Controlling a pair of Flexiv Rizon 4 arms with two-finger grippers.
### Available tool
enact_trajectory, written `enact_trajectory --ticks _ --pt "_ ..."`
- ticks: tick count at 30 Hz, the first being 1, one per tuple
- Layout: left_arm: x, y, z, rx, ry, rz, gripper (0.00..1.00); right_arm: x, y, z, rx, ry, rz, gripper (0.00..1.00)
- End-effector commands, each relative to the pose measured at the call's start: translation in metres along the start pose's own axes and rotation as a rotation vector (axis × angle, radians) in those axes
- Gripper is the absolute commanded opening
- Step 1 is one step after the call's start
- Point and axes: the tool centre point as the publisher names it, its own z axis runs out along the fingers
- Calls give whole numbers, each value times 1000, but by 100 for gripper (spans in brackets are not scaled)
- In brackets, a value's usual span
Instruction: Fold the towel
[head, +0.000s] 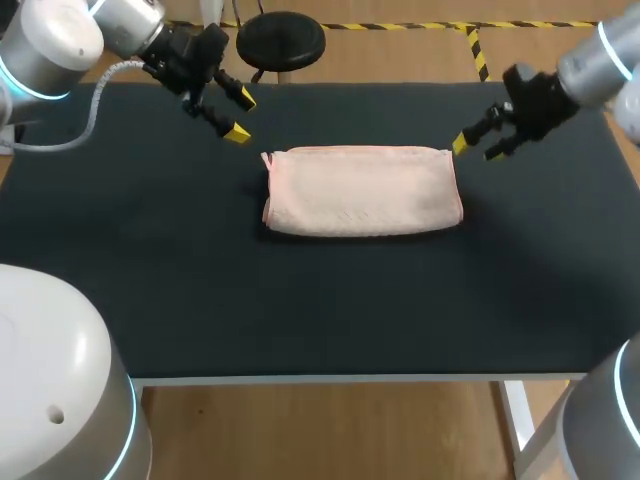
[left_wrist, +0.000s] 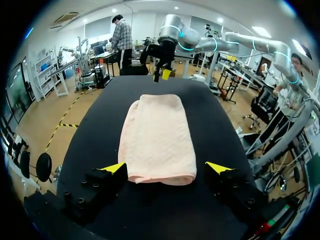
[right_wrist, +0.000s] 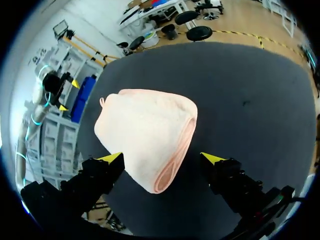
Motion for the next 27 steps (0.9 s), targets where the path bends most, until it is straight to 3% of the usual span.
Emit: enact_trajectory --ticks 1,11,27 --pt "0 1 1 2 -2 1 100 -10 -10 19 -75 135 162 100" --pt "0 1 1 2 -2 1 100 -11 -21 50 -2 149 179 100" --pt "0 1 1 2 -2 1 100 -13 -23 78 24 180 220 100"
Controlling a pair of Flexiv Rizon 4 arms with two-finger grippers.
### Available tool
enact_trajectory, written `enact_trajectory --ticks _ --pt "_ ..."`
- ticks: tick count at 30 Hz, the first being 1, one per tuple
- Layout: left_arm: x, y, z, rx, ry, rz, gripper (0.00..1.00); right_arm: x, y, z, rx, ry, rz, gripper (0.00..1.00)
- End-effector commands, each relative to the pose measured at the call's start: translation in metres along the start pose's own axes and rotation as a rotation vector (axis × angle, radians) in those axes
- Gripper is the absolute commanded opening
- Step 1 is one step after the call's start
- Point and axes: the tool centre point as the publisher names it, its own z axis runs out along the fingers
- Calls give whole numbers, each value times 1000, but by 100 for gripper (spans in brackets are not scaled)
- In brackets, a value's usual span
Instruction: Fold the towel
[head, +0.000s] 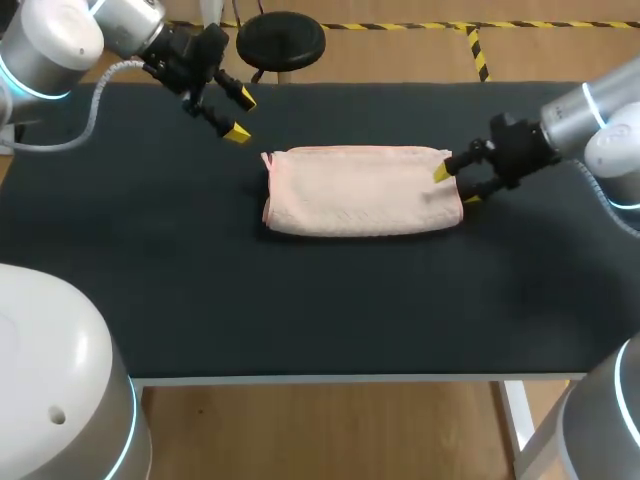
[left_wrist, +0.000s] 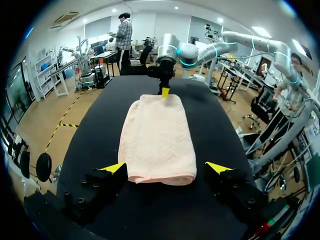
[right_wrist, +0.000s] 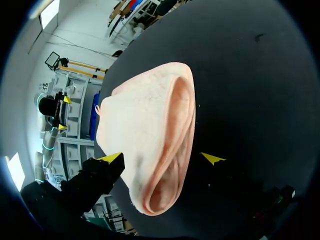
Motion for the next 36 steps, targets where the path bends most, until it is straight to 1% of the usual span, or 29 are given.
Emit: enact_trajectory --ticks 1,10,18,19,20,22,27,31,36 --pt "0 1 1 2 -2 1 100 -2 3 8 5 15 4 100" --pt "0 1 1 2 -2 1 100 4 7 23 12 45 13 100" --pt "0 1 1 2 -2 1 100 17 11 35 16 63 7 100" --pt "0 1 1 2 -2 1 100 19 12 35 17 62 7 68" --pt "0 1 1 2 -2 1 100 20 12 36 18 61 6 39" --pt "0 1 1 2 -2 1 100 22 13 37 20 49 6 0" --pt "0 1 1 2 -2 1 100 32 12 33 16 -1 9 0" --pt "0 1 1 2 -2 1 100 48 15 31 24 -63 6 0" --pt "0 1 1 2 -2 1 100 76 26 31 41 -160 -3 0"
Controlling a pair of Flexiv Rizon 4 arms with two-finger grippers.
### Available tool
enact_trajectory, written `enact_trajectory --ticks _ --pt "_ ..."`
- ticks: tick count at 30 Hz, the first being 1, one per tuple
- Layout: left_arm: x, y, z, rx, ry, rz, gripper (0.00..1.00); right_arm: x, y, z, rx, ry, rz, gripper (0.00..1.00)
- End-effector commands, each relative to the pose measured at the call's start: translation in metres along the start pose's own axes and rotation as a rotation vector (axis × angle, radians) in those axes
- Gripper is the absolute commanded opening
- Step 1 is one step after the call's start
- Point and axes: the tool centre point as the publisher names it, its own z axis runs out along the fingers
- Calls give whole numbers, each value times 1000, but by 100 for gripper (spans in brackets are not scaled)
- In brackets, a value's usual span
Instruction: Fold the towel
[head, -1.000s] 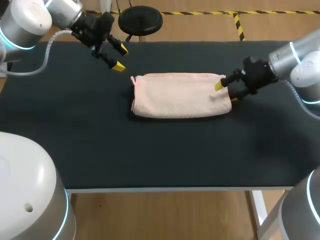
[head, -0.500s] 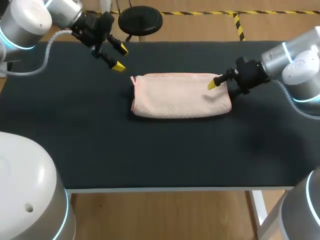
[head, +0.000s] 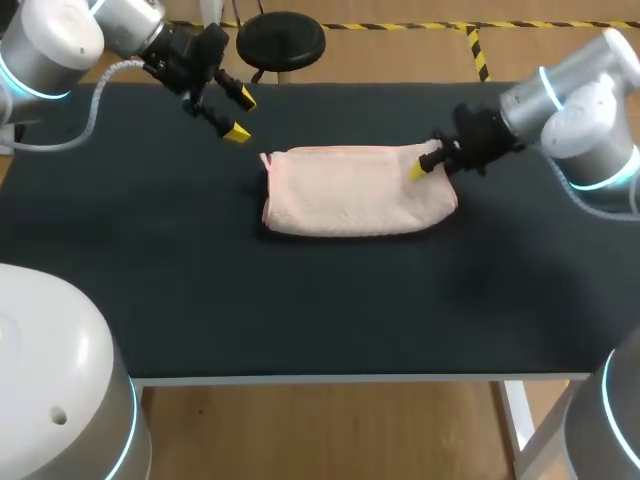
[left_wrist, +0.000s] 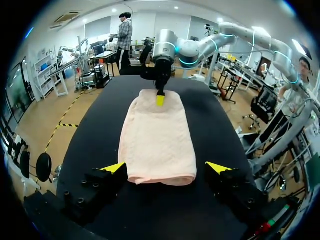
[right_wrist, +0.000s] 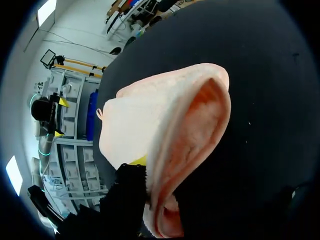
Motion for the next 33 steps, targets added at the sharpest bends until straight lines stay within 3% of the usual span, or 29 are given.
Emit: enact_trajectory --ticks 1,6,13,18,22,23,24,25,29,33 --pt "0 1 1 2 -3 1 100 31 9 -4 22 -122 -7 0" --pt "0 1 1 2 -3 1 100 64 24 15 41 -173 -22 0" --pt "0 1 1 2 -3 1 100 115 36 65 75 -178 -42 0" --pt "0 1 1 2 -3 1 100 135 42 100 84 -191 -19 0" --pt "0 1 1 2 -3 1 100 152 33 120 110 -207 -45 0" --pt "0 1 1 2 -3 1 100 156 30 123 116 -204 -49 18" --pt "0 1 1 2 -3 1 100 158 26 126 125 -211 -63 46" --pt "0 1 1 2 -3 1 100 161 23 129 125 -223 -71 100" --pt "0 1 1 2 -3 1 100 174 6 133 132 -228 -110 100" --pt "0 1 1 2 -3 1 100 192 -4 125 69 -225 -132 100"
